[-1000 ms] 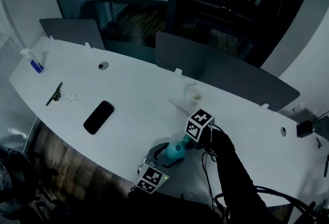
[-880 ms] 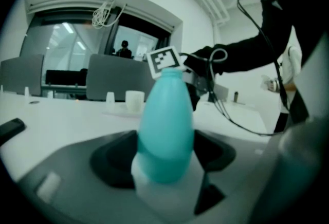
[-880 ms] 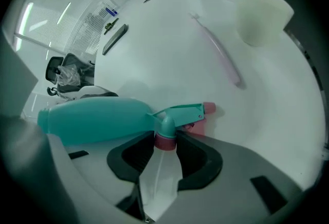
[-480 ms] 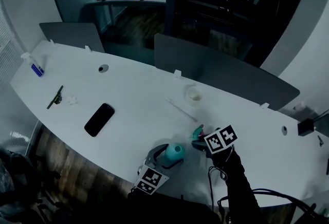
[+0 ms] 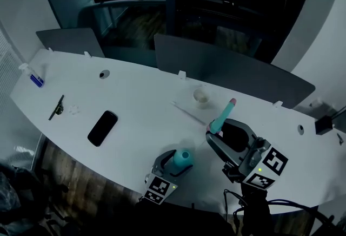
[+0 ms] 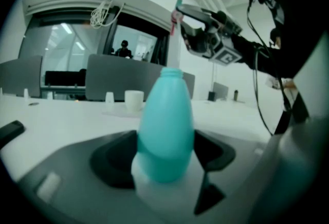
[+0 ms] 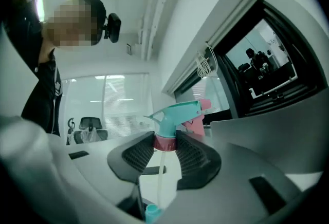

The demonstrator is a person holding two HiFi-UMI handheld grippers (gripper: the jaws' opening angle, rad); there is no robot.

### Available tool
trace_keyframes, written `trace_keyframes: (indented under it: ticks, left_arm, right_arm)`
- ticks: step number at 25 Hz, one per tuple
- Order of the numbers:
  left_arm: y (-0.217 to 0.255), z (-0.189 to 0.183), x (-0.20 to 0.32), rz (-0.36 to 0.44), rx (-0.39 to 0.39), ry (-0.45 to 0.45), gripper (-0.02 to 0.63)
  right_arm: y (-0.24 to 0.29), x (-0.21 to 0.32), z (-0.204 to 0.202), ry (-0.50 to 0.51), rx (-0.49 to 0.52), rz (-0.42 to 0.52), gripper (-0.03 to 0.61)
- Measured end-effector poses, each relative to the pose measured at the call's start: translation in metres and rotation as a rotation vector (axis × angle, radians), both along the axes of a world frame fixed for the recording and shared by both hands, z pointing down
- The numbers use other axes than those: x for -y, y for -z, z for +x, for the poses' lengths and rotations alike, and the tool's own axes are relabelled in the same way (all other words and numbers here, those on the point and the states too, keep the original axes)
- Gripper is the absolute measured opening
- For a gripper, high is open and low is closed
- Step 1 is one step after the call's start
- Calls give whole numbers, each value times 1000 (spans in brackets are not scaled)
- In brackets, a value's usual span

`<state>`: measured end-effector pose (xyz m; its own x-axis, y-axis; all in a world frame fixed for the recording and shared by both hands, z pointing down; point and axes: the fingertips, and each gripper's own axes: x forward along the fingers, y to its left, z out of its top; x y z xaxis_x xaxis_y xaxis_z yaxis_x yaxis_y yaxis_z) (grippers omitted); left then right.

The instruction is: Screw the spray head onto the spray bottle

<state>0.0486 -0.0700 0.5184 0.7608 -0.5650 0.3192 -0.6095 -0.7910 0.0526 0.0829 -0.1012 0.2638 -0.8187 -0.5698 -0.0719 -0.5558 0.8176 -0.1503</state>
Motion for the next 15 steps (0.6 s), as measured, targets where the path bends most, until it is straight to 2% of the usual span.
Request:
trace_keyframes:
  ticks: [3,6,10,15]
  left_arm:
    - [0,0,-1,-4,-4,-1,345]
    - [-1,0,-1,-3,0,-1,345]
    - [0,0,0,-3,-2,1,345]
    - [0,0,-1,-6,-3,3,345]
  right_arm:
    - [-1,-14,-13,64,15,5,130]
    - [-11,-16,-23,71,52,13,130]
    - [-42,-18,-42,61,-59,62,130]
    - [-97,-29,-58,53,-167,77,130]
